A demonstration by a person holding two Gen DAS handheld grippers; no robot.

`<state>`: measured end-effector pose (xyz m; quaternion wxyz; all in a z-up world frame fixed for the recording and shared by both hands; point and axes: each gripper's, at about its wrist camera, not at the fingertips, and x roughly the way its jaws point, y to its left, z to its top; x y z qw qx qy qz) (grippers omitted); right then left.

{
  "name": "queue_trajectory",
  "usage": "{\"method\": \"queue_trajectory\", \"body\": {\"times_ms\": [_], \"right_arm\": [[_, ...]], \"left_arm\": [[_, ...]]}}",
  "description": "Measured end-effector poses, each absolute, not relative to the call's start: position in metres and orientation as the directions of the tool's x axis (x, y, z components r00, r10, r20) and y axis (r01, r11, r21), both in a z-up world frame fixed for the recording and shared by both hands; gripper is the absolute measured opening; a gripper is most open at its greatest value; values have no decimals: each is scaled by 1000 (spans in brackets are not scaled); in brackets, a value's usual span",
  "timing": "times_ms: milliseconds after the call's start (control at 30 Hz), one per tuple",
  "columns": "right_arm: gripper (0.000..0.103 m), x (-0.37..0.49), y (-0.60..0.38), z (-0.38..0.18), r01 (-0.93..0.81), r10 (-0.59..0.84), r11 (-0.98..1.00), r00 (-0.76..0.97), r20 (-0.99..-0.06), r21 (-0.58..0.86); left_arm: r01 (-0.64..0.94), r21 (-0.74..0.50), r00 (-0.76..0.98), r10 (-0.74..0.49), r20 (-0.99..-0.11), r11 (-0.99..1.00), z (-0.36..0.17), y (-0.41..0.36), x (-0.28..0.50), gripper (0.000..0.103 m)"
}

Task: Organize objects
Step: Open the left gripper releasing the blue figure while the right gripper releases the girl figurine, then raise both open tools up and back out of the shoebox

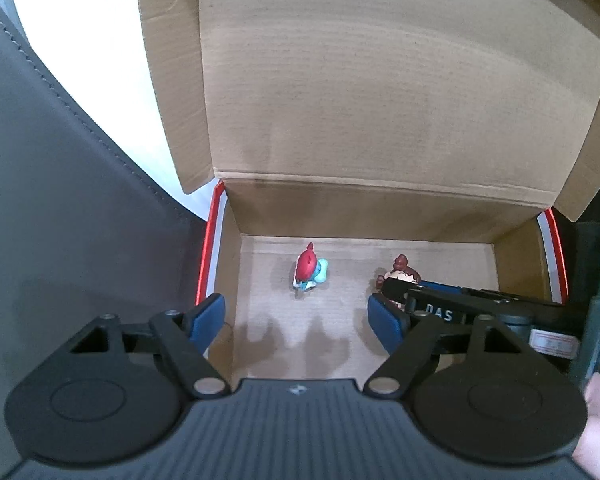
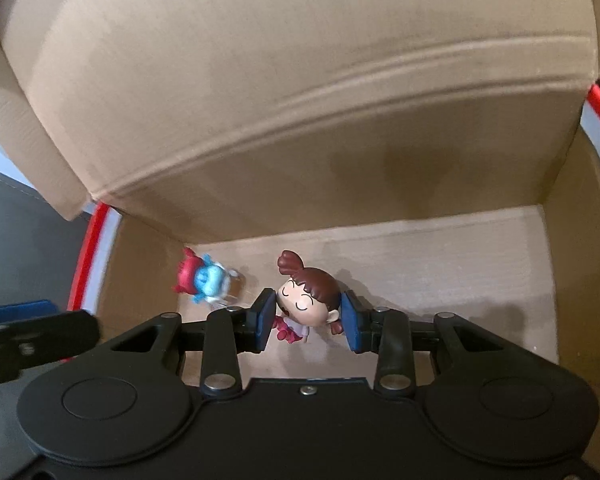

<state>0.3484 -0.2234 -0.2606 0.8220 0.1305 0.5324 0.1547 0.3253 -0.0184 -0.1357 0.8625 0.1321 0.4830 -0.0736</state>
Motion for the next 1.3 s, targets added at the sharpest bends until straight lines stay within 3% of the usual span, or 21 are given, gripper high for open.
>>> {"method": "queue_trajectory", "body": {"times_ms": [167, 400, 533, 800, 933, 1133, 1167, 1300], "right_arm": [[38, 350, -226, -265, -98, 365, 929, 400, -841, 357], [64, 336, -239, -235, -122, 383, 922, 436, -814, 368], [71, 328, -249, -211, -136, 363, 931, 462, -809, 340], [102, 305, -268, -158, -176, 375, 926, 524, -765, 333], [103, 293, -268, -138, -211, 376, 926, 541, -752, 312], [103, 270, -281, -114, -239, 380, 925, 565, -733, 295], [103, 266, -284, -111, -241, 381, 925, 568, -730, 295], [103, 257, -279, -108, -229, 374, 927, 581, -723, 296]], "left_arm": [[261, 165, 519, 6, -855, 951, -131, -15, 324, 78], [265, 156, 538, -12, -843, 951, -118, -13, 313, 79], [289, 170, 564, -24, -825, 942, -108, -14, 302, 85], [308, 183, 610, -46, -791, 934, -81, -6, 279, 98], [328, 188, 634, -68, -770, 926, -68, 5, 265, 103], [330, 179, 651, -86, -754, 927, -57, 23, 251, 103], [474, 178, 641, -199, -741, 862, -53, 27, 247, 103], [490, 173, 635, -214, -742, 854, -48, 41, 236, 103]]}}
